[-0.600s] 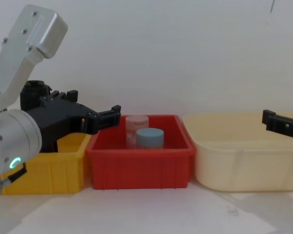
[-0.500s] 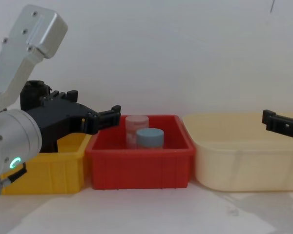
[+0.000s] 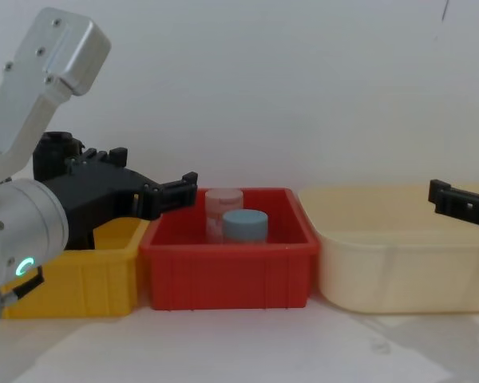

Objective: Pick up the garbage bag with the one hand and transfer it to the other hand.

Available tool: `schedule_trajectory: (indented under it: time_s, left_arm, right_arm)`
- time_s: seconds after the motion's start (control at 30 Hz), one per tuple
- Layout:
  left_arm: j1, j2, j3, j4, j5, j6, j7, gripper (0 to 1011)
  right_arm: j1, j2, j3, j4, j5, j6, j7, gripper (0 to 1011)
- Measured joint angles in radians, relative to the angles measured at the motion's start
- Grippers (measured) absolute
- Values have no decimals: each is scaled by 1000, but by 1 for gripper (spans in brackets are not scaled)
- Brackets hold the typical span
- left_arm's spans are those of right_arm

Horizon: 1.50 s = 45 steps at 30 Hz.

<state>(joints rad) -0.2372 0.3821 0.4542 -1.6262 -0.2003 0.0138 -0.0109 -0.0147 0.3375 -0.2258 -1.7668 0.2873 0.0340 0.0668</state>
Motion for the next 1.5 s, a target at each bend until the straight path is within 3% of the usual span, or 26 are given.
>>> schedule_trajectory:
  time_s: [1.13,1.5]
  left_arm:
    - [1,0,-1,0,0,2,0,1002]
    - [56,40,-37,-56,-21,29,-16,1001]
  right_arm:
    - [0,0,0,0,0,0,0,1002]
    - [0,0,0,0,0,0,0,1001]
